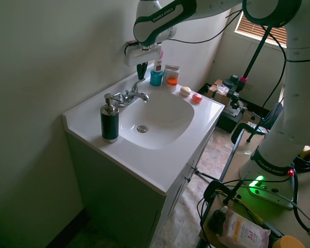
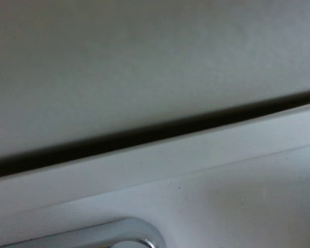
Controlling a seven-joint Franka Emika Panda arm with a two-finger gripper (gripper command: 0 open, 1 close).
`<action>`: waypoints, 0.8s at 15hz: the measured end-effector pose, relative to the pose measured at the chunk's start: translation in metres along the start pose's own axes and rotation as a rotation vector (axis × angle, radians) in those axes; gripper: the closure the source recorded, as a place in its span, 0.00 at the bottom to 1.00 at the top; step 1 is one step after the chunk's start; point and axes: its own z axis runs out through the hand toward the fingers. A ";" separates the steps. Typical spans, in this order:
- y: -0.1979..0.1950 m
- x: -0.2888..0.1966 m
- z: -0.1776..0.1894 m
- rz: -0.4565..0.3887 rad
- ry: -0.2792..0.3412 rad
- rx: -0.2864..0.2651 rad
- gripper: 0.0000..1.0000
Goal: Turn on the cold water
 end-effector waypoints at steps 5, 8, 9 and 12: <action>0.000 -0.002 0.007 0.000 -0.001 -0.004 1.00; -0.007 -0.017 0.016 -0.016 0.010 0.014 1.00; -0.009 -0.023 0.018 -0.018 0.021 0.028 1.00; 0.008 -0.032 0.017 -0.007 0.041 0.052 1.00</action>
